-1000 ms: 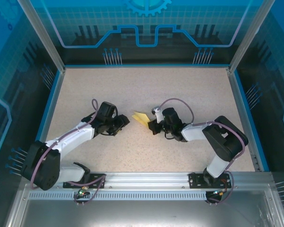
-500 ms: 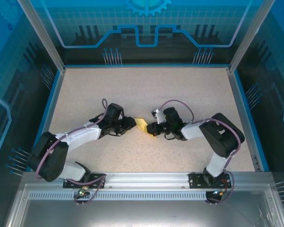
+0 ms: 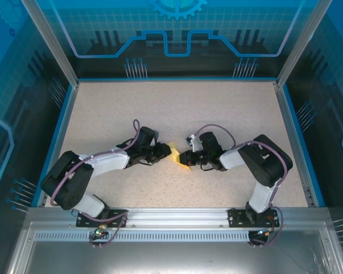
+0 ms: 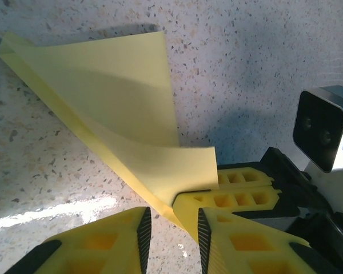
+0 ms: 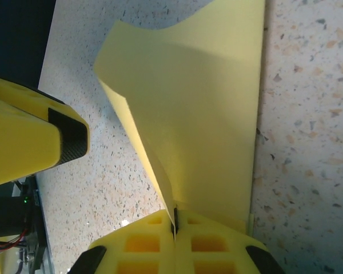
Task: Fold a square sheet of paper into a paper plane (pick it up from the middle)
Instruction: Fold the wing for the fifth time at the center of the table.
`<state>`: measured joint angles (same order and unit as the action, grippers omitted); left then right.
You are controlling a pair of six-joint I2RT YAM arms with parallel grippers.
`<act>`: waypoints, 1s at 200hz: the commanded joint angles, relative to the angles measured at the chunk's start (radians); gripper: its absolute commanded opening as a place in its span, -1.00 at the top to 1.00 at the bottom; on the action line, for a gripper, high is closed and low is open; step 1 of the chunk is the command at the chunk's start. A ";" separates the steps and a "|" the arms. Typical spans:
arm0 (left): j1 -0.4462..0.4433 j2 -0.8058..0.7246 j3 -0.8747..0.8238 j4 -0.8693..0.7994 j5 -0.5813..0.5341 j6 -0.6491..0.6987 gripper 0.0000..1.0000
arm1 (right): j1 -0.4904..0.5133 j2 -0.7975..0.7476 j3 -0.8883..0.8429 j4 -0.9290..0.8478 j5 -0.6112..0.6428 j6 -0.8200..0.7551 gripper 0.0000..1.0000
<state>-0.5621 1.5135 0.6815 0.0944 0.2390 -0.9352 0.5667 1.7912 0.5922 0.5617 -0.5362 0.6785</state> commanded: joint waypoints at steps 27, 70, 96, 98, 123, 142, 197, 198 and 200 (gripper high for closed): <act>-0.014 0.048 -0.001 0.065 0.046 0.031 0.43 | -0.029 0.052 -0.014 -0.003 -0.038 0.048 1.00; -0.030 0.091 0.009 0.080 0.048 0.031 0.48 | -0.029 0.061 -0.018 -0.006 -0.050 0.059 1.00; -0.032 0.108 0.015 0.086 0.048 0.032 0.51 | -0.031 0.058 -0.019 -0.032 -0.044 0.044 0.91; -0.032 0.109 0.016 0.086 0.047 0.033 0.51 | -0.032 0.058 -0.019 -0.034 -0.044 0.041 0.91; -0.034 0.130 0.027 0.084 0.049 0.036 0.53 | -0.034 0.057 -0.014 -0.061 -0.040 0.026 0.73; -0.033 0.138 0.030 0.086 0.053 0.038 0.54 | -0.034 0.057 -0.012 -0.072 -0.043 0.024 0.63; -0.035 0.118 0.033 0.098 0.054 0.047 0.57 | -0.036 0.070 0.016 -0.147 -0.047 0.000 0.94; -0.034 0.117 0.033 0.098 0.053 0.046 0.57 | -0.036 0.070 0.017 -0.149 -0.046 0.000 0.94; -0.034 0.115 0.032 0.099 0.053 0.046 0.57 | -0.037 0.071 0.019 -0.153 -0.045 -0.002 0.94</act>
<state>-0.5903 1.6440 0.6930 0.1677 0.2714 -0.9188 0.5423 1.8259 0.6029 0.5507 -0.6052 0.7036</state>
